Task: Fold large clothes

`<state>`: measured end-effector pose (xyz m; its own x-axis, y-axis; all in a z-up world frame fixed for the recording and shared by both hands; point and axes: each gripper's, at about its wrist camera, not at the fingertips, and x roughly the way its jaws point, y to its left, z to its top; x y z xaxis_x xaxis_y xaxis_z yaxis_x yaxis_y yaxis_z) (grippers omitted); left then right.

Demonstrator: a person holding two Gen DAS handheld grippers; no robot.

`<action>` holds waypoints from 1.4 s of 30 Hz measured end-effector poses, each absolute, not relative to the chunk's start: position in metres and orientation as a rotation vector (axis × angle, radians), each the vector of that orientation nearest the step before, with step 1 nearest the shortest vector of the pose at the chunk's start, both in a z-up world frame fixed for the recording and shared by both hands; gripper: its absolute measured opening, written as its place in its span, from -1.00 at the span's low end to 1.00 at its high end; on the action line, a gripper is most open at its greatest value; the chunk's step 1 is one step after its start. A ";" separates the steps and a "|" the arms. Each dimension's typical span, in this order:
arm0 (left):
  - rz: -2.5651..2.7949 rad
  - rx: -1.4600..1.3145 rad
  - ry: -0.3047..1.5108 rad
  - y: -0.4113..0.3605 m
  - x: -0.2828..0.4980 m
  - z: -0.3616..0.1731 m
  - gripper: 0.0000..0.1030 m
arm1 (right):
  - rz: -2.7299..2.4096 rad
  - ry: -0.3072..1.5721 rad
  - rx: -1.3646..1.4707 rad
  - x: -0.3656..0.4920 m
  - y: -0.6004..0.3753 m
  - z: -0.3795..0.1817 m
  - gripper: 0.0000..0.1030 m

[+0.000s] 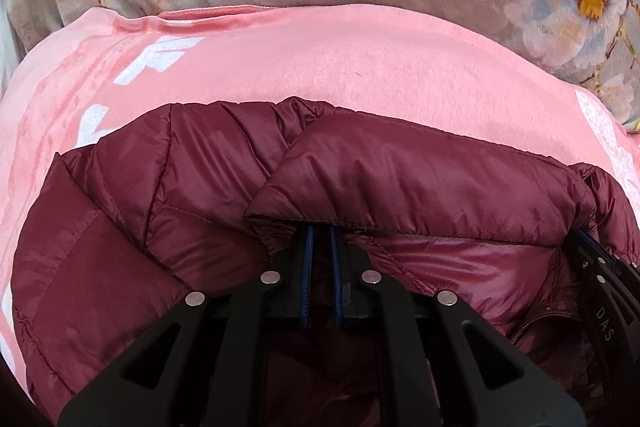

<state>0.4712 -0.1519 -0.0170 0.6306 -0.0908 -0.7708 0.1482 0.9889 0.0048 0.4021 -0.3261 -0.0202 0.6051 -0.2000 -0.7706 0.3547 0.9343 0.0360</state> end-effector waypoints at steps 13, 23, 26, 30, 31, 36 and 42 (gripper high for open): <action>-0.179 0.062 0.834 -0.125 0.403 0.021 0.42 | -0.239 0.794 0.235 0.306 -0.311 0.020 -0.16; -0.202 0.041 0.795 -0.004 0.188 0.059 0.52 | -0.224 0.742 0.221 0.041 -0.301 0.047 0.23; -0.122 0.007 0.830 0.042 0.146 0.047 0.61 | -0.280 0.758 0.230 -0.015 -0.304 0.038 0.32; 0.011 -0.087 0.882 0.099 0.120 0.028 0.66 | -0.358 0.784 0.260 -0.065 -0.313 0.016 0.43; 0.056 -0.137 0.909 0.118 0.120 0.019 0.66 | -0.381 0.797 0.287 -0.073 -0.318 0.009 0.43; 0.042 -0.326 0.970 0.159 0.125 -0.005 0.71 | -0.366 0.818 0.469 -0.088 -0.338 -0.013 0.44; -0.061 -0.285 0.977 0.137 0.123 -0.003 -0.10 | -0.347 0.815 0.474 -0.078 -0.333 -0.014 -0.03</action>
<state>0.1227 0.1367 -0.0026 0.5610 -0.1788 -0.8083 -0.0764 0.9610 -0.2657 -0.0784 -0.3328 -0.0143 0.6399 -0.1143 -0.7599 0.4687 0.8417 0.2680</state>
